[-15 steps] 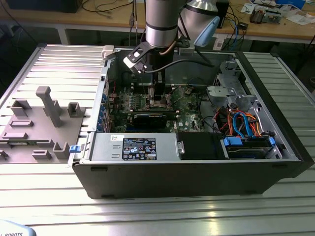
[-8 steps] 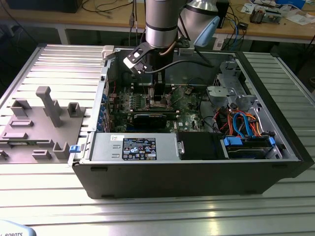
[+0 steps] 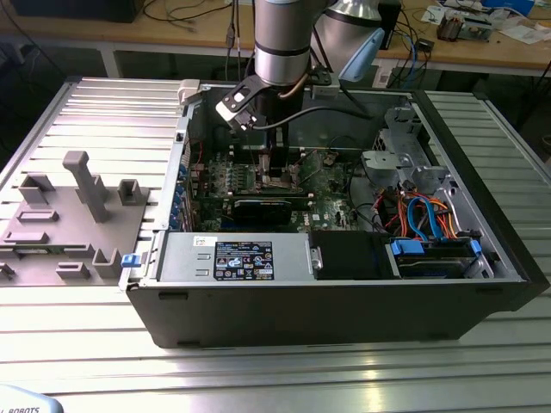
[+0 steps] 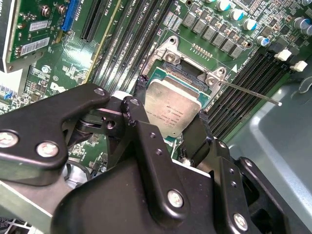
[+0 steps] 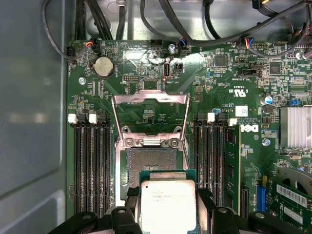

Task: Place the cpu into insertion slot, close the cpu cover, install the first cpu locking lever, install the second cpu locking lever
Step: 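Place the cpu into insertion slot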

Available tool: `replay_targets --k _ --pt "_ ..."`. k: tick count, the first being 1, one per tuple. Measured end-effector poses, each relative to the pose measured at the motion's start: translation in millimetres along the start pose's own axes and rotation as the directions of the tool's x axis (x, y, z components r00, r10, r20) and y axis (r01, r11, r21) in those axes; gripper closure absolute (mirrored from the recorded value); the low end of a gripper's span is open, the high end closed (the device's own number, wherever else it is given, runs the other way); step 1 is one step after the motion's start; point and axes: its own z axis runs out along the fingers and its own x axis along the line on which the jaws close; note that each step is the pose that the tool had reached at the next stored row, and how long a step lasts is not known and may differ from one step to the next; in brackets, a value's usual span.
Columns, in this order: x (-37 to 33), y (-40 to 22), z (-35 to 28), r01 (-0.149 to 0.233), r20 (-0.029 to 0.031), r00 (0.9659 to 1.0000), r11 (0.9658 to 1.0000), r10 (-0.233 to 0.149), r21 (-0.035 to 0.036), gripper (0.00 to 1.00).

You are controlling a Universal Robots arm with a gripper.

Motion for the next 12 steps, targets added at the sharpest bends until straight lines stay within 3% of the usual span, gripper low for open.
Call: replay_targets --k 10,12 --pt "0.4 0.0 2.8 -0.002 0.0 1.0 1.0 0.002 0.0 0.45" --pt "2.2 0.1 7.5 -0.003 0.0 1.0 1.0 0.003 0.0 0.45"
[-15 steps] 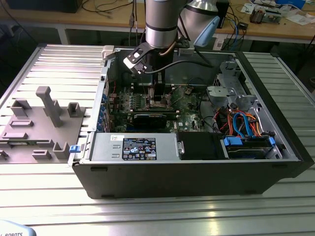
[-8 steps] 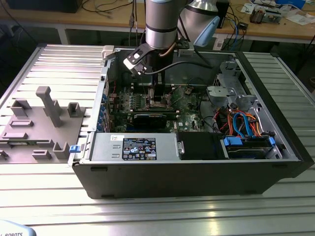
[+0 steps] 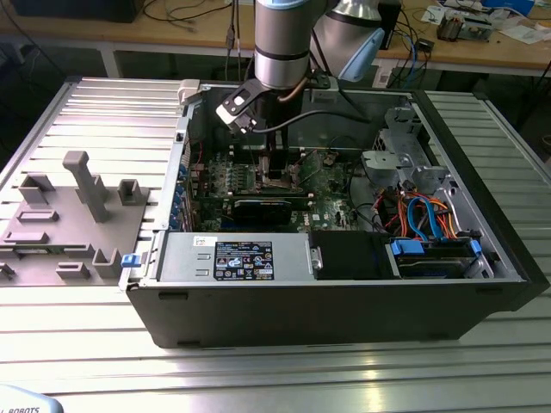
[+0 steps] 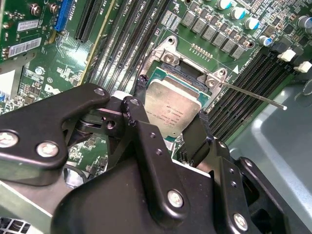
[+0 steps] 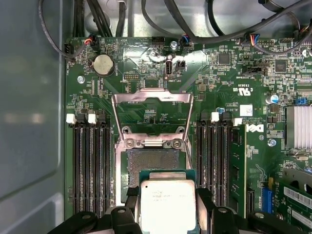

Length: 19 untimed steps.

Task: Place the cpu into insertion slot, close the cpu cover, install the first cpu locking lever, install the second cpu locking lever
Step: 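Place the cpu into insertion slot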

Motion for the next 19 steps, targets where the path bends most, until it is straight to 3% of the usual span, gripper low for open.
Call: replay_targets --k 6,19 --pt "6.4 1.0 8.6 0.0 -0.0001 1.0 1.0 0.0 -0.0001 0.45" --pt "9.0 5.1 26.1 0.0 -0.0001 1.0 1.0 0.0 -0.0001 0.45"
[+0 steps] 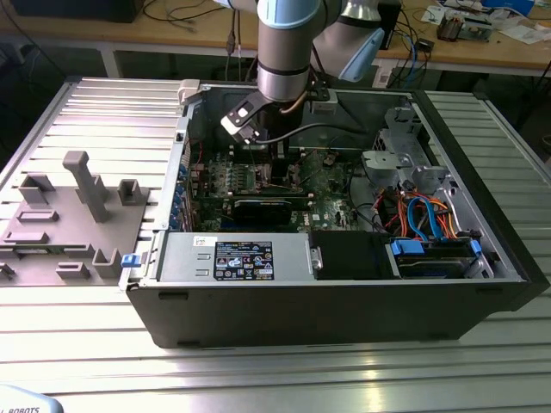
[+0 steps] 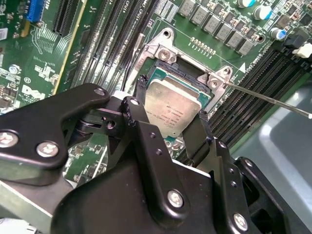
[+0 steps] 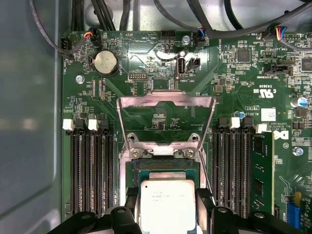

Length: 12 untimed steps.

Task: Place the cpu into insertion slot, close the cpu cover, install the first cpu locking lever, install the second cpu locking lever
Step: 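Place the cpu into insertion slot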

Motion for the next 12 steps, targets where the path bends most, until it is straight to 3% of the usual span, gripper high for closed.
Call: replay_targets --k 12 --pt "2.6 2.4 10.8 -0.008 0.0006 1.0 1.0 0.008 0.0005 0.45"
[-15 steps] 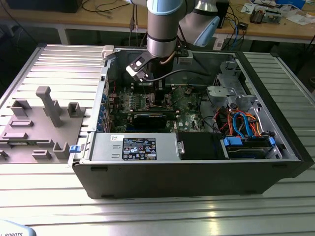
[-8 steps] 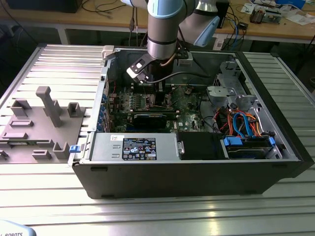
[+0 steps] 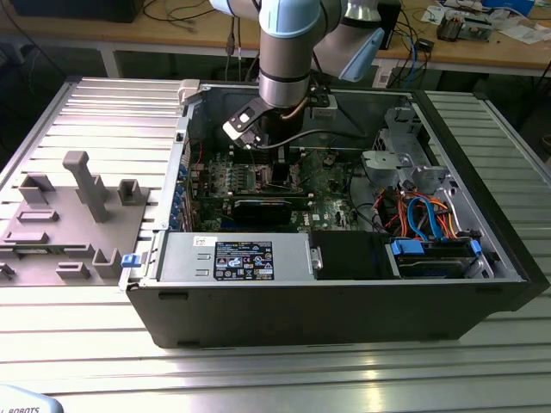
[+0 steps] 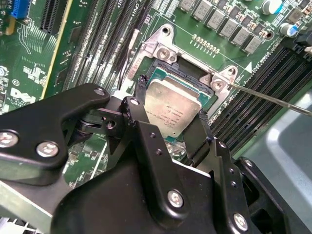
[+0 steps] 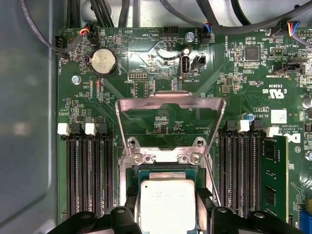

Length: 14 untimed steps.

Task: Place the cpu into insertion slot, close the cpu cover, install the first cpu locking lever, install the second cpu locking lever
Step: 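Place the cpu into insertion slot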

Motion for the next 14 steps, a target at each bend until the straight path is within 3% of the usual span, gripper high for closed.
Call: replay_targets --k 11,13,14 --pt "1.1 0.1 2.8 -0.004 -0.0007 1.0 1.0 0.004 -0.0006 0.45" --pt "1.3 0.2 3.1 -0.004 -0.0014 1.0 1.0 0.004 -0.001 0.44" --pt "1.2 0.2 2.9 -0.004 -0.001 1.0 1.0 0.004 -0.0008 0.38"
